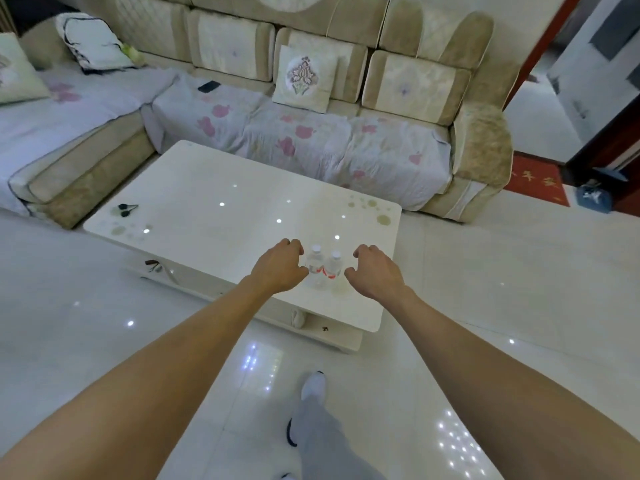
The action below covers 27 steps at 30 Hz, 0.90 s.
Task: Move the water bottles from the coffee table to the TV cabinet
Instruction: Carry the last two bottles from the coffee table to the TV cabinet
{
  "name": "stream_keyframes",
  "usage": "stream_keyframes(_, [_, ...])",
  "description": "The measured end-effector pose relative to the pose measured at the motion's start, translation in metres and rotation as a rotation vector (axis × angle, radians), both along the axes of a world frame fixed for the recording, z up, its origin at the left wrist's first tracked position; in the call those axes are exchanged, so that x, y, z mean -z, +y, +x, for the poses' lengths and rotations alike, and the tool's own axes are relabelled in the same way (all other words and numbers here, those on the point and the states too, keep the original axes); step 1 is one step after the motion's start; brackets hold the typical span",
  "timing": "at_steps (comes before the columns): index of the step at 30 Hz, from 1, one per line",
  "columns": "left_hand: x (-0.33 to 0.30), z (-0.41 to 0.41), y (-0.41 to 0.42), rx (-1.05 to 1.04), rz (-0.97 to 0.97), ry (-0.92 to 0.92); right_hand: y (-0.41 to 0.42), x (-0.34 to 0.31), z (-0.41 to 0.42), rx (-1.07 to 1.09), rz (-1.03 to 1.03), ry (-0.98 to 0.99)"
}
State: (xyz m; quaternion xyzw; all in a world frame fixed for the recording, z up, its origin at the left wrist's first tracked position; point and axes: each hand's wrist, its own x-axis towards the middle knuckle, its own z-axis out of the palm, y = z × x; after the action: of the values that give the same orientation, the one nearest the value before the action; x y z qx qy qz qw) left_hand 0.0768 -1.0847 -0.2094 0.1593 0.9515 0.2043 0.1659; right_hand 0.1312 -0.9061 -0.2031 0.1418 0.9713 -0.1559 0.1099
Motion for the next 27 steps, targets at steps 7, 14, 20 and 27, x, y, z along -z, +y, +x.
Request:
stream_keyframes(7, [0.050, -0.093, 0.034, 0.034, -0.021, -0.067, 0.025, 0.054, -0.085, 0.048, -0.054, -0.075])
stream_keyframes(14, [0.114, -0.165, 0.061, 0.087, -0.084, -0.177, 0.040, 0.119, -0.150, 0.076, -0.097, -0.201])
stream_keyframes(20, [0.182, -0.219, 0.093, 0.184, -0.129, -0.245, 0.061, 0.186, -0.193, 0.147, -0.137, -0.279])
stream_keyframes(27, [0.260, -0.257, 0.117, 0.336, -0.202, -0.328, 0.060, 0.255, -0.225, 0.186, -0.214, -0.312])
